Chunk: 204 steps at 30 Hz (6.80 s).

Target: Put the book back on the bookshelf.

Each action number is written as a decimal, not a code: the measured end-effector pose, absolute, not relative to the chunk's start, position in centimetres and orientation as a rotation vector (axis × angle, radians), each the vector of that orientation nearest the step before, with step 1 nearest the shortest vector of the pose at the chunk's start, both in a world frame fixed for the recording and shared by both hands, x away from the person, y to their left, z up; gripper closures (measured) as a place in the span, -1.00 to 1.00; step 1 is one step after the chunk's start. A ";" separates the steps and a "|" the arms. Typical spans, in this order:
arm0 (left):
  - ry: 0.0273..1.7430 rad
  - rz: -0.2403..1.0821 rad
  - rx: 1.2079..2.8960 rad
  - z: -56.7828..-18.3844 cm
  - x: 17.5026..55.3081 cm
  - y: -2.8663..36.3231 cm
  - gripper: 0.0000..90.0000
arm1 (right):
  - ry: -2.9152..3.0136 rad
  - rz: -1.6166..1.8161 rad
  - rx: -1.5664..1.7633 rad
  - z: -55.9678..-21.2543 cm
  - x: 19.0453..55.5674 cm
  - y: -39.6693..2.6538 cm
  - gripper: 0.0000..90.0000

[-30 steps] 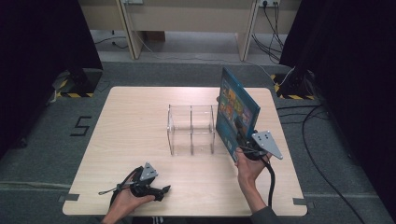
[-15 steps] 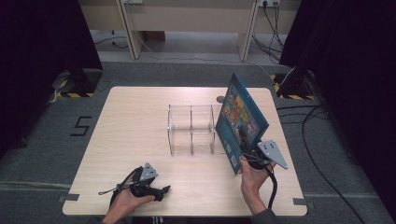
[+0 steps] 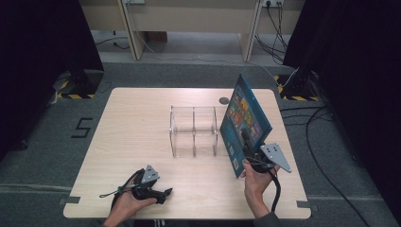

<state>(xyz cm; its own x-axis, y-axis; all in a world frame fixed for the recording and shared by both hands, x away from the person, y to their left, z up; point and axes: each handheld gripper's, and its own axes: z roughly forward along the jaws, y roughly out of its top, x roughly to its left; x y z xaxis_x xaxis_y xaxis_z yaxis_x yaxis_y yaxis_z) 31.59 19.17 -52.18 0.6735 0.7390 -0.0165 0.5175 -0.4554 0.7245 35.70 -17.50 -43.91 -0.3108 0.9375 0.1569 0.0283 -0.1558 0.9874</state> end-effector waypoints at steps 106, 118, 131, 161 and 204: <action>0.963 0.391 2.162 -52.2 31.6 19.2 -0.70 | 2.053 1.400 1.109 -48.6 31.5 -20.2 0.44; 0.959 0.386 2.167 -52.1 31.6 19.3 -0.70 | 1.990 1.445 1.207 -48.1 30.2 -22.6 0.06; 0.951 0.387 2.166 -52.2 31.5 19.4 -0.71 | 1.976 1.420 1.334 -48.8 29.6 -24.6 -0.23; 0.945 0.386 2.162 -52.2 31.5 19.4 -0.71 | 2.023 1.233 1.331 -49.2 27.9 -25.8 -0.62; 0.935 0.388 2.158 -52.3 31.4 19.5 -0.73 | 2.213 0.928 1.315 -51.9 25.1 -27.1 -0.67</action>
